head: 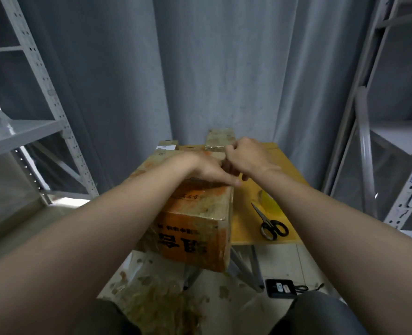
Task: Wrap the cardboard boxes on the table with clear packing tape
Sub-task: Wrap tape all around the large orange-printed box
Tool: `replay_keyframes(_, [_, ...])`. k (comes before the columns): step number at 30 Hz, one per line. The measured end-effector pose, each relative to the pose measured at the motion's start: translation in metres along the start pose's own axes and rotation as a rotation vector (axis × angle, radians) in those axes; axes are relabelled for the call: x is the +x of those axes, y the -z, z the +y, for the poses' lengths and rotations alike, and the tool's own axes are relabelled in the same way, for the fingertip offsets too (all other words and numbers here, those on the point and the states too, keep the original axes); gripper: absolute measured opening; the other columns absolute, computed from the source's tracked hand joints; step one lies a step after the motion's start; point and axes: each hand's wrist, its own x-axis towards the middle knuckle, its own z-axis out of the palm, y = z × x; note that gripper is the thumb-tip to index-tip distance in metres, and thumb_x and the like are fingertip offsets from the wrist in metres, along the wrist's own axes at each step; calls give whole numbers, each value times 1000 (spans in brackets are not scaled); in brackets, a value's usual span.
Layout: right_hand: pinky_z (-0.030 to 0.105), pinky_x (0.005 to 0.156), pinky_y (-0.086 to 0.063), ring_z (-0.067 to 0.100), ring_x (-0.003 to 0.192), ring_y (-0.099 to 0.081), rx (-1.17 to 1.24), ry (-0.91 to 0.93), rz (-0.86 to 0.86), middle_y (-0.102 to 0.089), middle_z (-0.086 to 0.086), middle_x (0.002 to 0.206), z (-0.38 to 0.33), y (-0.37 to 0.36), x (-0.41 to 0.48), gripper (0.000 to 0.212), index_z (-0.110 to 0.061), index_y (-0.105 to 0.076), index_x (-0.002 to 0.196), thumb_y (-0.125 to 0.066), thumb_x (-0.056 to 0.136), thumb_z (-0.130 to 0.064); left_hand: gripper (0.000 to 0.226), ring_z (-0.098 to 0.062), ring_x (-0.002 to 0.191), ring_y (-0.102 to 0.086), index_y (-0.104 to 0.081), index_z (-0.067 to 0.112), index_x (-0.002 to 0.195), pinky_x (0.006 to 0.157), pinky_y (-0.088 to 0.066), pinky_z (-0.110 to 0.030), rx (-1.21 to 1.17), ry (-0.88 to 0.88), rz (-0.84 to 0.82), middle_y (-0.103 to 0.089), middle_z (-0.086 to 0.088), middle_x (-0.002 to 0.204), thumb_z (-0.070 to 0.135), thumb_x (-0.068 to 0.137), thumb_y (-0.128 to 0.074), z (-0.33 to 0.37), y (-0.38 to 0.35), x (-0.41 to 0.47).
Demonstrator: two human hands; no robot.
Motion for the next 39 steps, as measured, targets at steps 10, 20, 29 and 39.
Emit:
replay_keyframes(10, [27, 101, -49, 16, 118, -64, 257, 125, -292, -72, 0, 125, -10, -22, 8, 28, -21, -75, 124, -69, 96, -21, 101, -22, 154, -21, -32, 50, 157, 125, -24, -46, 275, -168, -69, -21, 6, 168, 67, 65, -71, -32, 3, -47])
replay_keyframes(20, [38, 52, -60, 31, 68, -72, 387, -113, -251, -70, 3, 95, -15, -14, -23, 3, -27, -67, 102, -66, 100, -29, 101, -18, 155, -14, -17, 67, 152, 122, -27, -49, 167, -85, -121, -10, 22, 168, 22, 85, -77, -86, 3, -59])
replay_keyframes(29, [47, 96, -41, 41, 137, -38, -208, -369, -216, -60, 10, 123, 78, -20, -40, 17, -21, -56, 109, -53, 99, -33, 74, -27, 136, -45, -31, 41, 114, 103, -53, -51, 170, -9, -94, -40, 5, 152, 16, 67, -82, -87, 1, -47])
replay_keyframes(39, [49, 106, -29, 38, 136, -28, -162, -446, -70, -61, 13, 125, 104, -46, -58, 17, -22, -61, 93, -47, 102, -21, 63, -32, 140, -43, -42, 55, 94, 105, -49, -58, 127, 15, -122, -40, 4, 156, 15, 59, -76, -94, 2, -46])
